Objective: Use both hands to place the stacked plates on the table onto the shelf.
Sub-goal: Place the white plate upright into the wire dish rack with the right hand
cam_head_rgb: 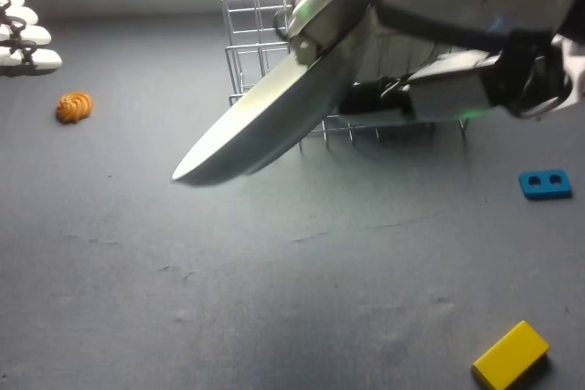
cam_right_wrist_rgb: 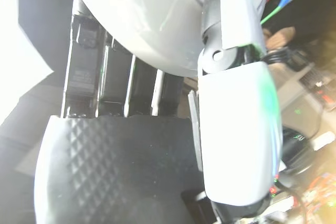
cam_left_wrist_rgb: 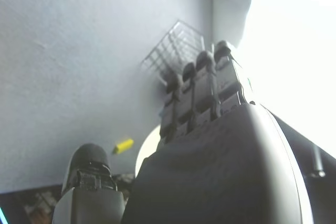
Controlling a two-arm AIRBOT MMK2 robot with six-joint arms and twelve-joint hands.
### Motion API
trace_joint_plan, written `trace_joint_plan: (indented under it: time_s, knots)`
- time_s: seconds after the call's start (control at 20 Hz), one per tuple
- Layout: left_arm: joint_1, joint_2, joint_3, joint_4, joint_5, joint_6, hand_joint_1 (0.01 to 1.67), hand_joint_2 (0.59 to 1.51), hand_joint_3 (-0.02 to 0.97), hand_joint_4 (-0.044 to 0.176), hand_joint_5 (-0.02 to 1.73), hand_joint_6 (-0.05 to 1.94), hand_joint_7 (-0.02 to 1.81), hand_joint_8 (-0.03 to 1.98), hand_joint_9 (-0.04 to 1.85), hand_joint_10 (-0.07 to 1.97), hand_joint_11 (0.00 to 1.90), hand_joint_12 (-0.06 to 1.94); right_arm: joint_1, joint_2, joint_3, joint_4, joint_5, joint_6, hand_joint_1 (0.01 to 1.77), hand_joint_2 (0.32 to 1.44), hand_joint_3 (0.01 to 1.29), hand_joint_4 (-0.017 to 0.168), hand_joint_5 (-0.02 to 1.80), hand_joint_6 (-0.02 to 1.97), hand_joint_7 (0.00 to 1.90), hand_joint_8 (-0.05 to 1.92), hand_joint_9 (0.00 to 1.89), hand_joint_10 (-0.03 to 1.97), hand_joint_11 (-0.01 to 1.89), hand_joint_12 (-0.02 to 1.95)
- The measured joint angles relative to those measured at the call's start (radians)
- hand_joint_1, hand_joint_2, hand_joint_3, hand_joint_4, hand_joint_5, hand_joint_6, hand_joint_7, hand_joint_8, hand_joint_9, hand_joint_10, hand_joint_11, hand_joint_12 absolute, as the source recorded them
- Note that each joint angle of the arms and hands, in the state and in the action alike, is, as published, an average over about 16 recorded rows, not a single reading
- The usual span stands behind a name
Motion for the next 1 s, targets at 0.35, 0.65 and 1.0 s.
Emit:
trace_joint_plan:
  time_s: [0.35,0.65,1.0]
  knots:
    - [0.000,-0.002,0.008,0.007,0.018,0.000,0.02,1.135,0.011,0.002,0.08,0.01,0.05,0.00,0.03,0.01,0.02,0.01,0.053,0.044,0.043,-0.022,-0.098,0.238,1.20,0.97,0.01,0.022,1.04,0.83,1.13,0.70,1.23,0.01,0.88,0.85]
    - [0.000,-0.004,0.003,0.008,0.019,0.000,0.02,1.135,0.011,0.002,0.09,0.01,0.05,0.00,0.03,0.01,0.02,0.01,0.089,0.035,0.090,-0.013,-0.197,0.378,1.20,0.97,0.01,0.020,1.03,0.83,1.14,0.69,1.23,0.01,0.87,0.83]
    - [0.000,-0.007,-0.003,0.009,0.016,0.000,0.02,1.135,0.010,0.002,0.09,0.02,0.05,0.00,0.03,0.01,0.02,0.01,0.125,0.001,0.136,0.025,-0.308,0.469,1.21,0.97,0.01,0.019,1.02,0.85,1.13,0.70,1.22,0.01,0.87,0.82]
